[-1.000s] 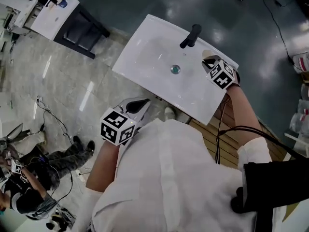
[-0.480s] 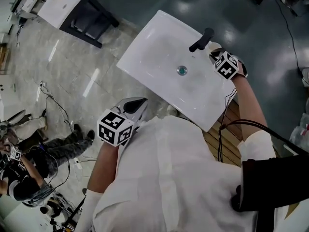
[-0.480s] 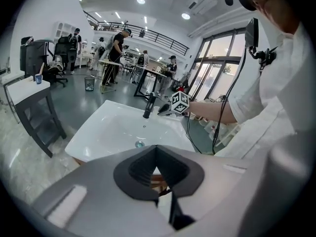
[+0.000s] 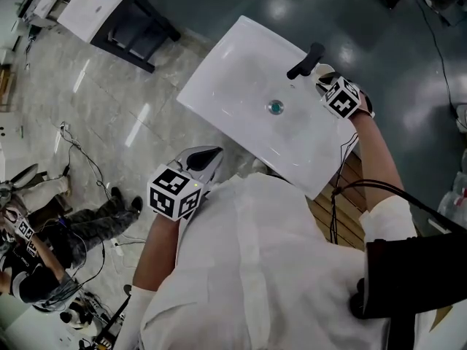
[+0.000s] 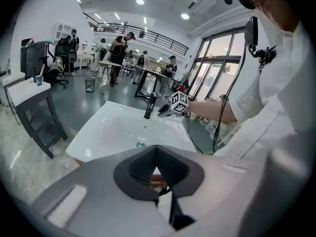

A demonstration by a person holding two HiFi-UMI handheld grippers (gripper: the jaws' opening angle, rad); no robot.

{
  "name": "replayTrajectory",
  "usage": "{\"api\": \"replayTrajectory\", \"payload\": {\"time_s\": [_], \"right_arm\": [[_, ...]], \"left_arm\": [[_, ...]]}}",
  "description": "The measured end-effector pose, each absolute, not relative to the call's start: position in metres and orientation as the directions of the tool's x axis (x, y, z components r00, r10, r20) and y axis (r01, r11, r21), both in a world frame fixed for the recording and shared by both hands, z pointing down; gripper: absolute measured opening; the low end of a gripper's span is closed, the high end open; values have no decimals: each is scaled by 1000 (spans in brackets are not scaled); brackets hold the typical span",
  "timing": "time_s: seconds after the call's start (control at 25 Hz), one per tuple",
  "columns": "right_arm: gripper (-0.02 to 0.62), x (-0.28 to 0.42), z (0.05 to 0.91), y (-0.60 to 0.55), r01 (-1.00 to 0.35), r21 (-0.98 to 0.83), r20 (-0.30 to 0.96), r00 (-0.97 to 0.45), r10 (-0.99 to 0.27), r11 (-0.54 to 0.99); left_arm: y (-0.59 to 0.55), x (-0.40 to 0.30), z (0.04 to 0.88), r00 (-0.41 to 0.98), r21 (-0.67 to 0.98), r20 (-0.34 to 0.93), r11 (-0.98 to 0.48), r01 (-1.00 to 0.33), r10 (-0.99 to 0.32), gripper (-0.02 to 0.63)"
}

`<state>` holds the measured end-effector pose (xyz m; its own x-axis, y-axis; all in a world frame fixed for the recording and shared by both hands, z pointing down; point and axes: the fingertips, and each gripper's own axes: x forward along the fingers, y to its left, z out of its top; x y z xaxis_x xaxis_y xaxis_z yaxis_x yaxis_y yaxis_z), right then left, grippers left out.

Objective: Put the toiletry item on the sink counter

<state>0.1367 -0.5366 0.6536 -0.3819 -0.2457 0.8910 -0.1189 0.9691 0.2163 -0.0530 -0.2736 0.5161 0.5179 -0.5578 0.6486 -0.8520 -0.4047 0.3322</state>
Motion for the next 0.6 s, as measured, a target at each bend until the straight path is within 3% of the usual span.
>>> {"api": "replayTrajectory", "payload": {"time_s": [0.08,0.2,0.6], "right_arm": [[81,136,650,-536,-148,213,882,-395,-255,966],[99,138,644,-534,-169,222,873,-405,-273,960],[107,142,592,-516,-302,301,801,-435,-412,905]], "left_arm": [[-272,-54,514,519,330,648,-409,-851,-557,6],[-266,-53,512,527,332,646,-419,-845,-552,6],[-250,-55,506,577,336,628,-487,-806,-522,6]]}}
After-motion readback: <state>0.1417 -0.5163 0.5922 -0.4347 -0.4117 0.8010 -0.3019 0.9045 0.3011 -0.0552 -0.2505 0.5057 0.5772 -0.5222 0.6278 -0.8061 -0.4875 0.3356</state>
